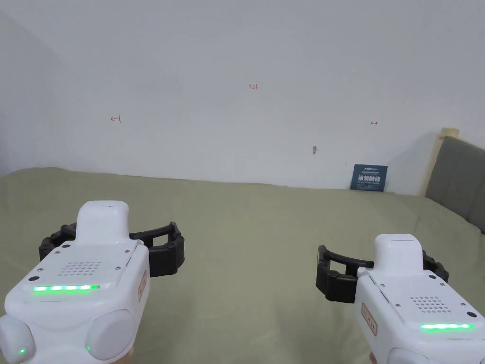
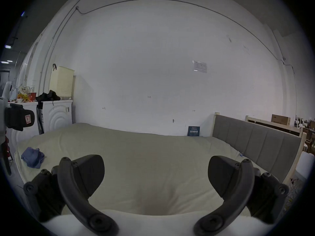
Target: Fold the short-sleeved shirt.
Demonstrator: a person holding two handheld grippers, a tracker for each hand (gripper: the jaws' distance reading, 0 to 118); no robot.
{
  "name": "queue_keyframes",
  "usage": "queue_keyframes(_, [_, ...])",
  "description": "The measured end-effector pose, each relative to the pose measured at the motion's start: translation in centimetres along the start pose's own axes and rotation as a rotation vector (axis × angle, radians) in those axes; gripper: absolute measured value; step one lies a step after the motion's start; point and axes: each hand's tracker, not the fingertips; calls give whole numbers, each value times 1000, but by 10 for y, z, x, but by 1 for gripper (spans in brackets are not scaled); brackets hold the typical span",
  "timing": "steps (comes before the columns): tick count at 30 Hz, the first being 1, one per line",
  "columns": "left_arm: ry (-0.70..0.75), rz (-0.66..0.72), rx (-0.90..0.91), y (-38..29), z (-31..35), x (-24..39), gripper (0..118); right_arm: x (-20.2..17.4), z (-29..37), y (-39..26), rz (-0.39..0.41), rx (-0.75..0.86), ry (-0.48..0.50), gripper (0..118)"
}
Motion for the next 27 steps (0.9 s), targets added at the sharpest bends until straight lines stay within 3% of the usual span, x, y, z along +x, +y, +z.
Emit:
queue_keyframes(11, [1,2,3,1,2,-6,118,6,-3,0,-27,5,-93,118])
queue_keyframes(20, [-5,-1,-5,1,2,-6,118,13,-4,1,-89,-1,-61,118])
queue_keyframes(27, [-9,-4,-20,-2,1,-4,118,12,-3,0,-71,-12,-68,118])
